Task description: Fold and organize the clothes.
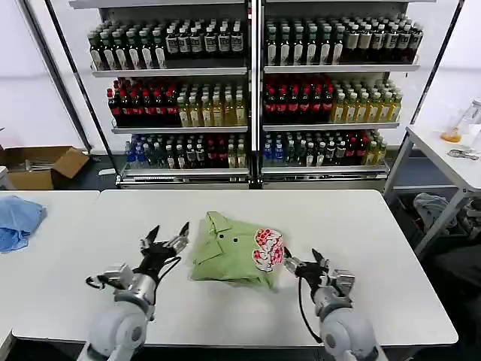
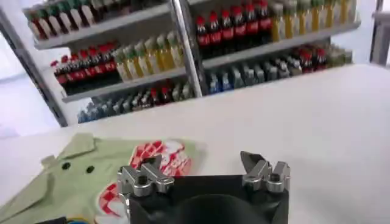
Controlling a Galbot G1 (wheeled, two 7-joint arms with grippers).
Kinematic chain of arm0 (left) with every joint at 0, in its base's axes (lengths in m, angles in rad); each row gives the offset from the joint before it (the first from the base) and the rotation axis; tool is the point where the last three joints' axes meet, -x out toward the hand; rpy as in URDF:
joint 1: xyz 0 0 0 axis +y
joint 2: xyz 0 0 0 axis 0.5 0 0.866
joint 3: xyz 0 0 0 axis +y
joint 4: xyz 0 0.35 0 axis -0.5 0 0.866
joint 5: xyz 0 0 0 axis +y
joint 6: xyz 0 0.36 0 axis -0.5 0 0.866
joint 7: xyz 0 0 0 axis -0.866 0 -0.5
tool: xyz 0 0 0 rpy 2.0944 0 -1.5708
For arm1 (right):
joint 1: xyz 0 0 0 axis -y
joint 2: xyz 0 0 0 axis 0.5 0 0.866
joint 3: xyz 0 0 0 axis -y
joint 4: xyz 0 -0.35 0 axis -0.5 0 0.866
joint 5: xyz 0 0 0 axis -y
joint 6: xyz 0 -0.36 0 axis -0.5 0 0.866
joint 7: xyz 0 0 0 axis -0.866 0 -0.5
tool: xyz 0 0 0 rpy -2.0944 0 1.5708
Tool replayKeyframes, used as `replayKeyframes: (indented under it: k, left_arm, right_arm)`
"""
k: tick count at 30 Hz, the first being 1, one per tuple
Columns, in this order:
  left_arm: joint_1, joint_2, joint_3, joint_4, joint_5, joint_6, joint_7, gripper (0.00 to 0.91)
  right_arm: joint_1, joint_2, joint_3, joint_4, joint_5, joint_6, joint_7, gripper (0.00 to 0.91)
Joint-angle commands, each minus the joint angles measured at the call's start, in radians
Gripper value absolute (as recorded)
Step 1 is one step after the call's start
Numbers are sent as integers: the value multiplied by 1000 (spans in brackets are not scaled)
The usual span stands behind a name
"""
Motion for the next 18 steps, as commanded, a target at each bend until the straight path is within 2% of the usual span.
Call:
replayKeyframes:
  k: [1,7,8,9,10,11,12,18]
  left_arm:
    - [123,31,-133,-53,17,-8,1,907]
    - [119,23,-121,-44,26,-11,0,907]
    - [118,22,-120,-43,27,-11,0,907]
    - [117,22,-119,-44,27,-11,0,907]
    - [117,22,-118,-43,27,-11,0,907]
    - [116,22,-119,-43,27,-12,0,907]
    - [116,22,-119,-42,26,-12,0,907]
    - [116,23,-118,-45,22,-11,1,907]
  right_arm:
    - [160,115,-102,-224,52,-15,101,907]
    - [234,162,-107,-299,75,-26,122,907]
    - [245,167,-108,-311,77,-26,124,756]
    - [257,173,-108,-317,80,-23,124,322]
    - [271,181,-109,-329,86,-22,122,141]
    - [276,184,-110,-333,88,-21,123,30]
    - [286,189,-112,-339,89,-18,122,0]
    - [330,188,-120,-383,53,-25,110,0]
